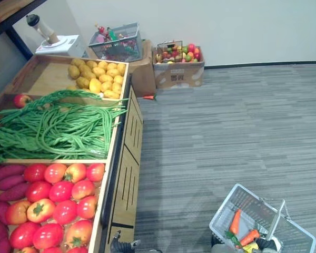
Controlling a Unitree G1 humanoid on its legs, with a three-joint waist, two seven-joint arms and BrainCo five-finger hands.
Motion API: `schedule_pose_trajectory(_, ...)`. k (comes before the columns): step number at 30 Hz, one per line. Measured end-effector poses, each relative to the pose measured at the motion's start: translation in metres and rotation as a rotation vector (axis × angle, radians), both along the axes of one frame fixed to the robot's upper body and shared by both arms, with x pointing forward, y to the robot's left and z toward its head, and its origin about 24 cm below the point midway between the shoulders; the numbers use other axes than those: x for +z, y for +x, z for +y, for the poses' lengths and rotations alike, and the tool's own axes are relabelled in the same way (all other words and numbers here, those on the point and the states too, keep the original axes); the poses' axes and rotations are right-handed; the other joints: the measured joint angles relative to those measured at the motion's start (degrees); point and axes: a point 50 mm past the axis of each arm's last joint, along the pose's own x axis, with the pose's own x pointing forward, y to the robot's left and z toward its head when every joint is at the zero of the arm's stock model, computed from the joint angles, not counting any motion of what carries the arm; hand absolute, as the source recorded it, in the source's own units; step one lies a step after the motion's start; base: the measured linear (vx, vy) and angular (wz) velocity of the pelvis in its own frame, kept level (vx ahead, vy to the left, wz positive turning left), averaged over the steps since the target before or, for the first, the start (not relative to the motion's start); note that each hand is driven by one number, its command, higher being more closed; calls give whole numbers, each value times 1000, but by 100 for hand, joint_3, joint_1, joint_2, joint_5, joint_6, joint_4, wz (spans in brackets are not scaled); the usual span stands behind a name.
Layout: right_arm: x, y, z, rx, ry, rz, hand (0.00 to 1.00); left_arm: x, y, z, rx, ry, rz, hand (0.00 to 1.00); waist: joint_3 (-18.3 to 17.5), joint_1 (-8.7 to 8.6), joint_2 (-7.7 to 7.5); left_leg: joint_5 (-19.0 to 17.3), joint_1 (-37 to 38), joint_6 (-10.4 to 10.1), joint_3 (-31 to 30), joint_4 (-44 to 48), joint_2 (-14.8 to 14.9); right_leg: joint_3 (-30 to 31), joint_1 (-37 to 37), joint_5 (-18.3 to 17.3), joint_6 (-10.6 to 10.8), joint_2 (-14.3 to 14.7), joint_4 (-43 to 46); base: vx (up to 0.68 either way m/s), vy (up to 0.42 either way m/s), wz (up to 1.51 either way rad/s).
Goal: Pick vegetable in the basket
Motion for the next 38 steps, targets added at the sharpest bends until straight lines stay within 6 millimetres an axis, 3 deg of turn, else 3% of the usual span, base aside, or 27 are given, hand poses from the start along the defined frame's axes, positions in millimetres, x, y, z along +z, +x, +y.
schedule_pose_trajectory(6, -1, 2, 4, 46, 13, 3, 100, 0, 4, 2, -60, 5, 10, 0, -45, -5, -82, -119, 65, 41, 343, -16, -33, 244, -211, 226, -38, 38, -31, -32, 21, -39)
schedule_pose_trajectory(10, -1, 5, 6, 63, 15, 2, 100, 0, 4, 3, -70, 5, 20, 0, -91, 22, -119, -126, 67, 54, 665, -30, 37, -797, -261, 664, -322, 80, -321, -58, -22, -43)
schedule_pose_trajectory(16, -4, -8, 7, 47, 29, 47, 100, -2, -1, 3, -64, -25, 37, 0, -157, 11, -156, -135, 192, 38, 773, -40, 46, -881, 48, 901, -253, 116, -833, -44, -34, -8)
schedule_pose_trajectory(25, -7, -12, 13, 45, 63, 51, 100, -8, -21, 7, 128, -118, 70, 0, -265, 16, -74, -156, 457, -66, 932, -147, 249, -757, 119, 818, -356, 358, -869, -10, -50, -11)
schedule_pose_trajectory(31, -8, -12, 15, 55, 81, 51, 100, -10, -24, 5, 170, -162, 74, 0, -297, 20, -49, -160, 554, -72, 923, -148, 271, -617, 126, 807, -356, 415, -871, -8, -29, -14)
schedule_pose_trajectory(38, -9, -16, 15, 65, 83, 62, 100, -12, -27, -4, 155, -190, 99, 0, -426, 19, 81, -168, 668, -84, 921, -147, 325, -605, 209, 697, -395, 440, -872, -31, -30, -4)
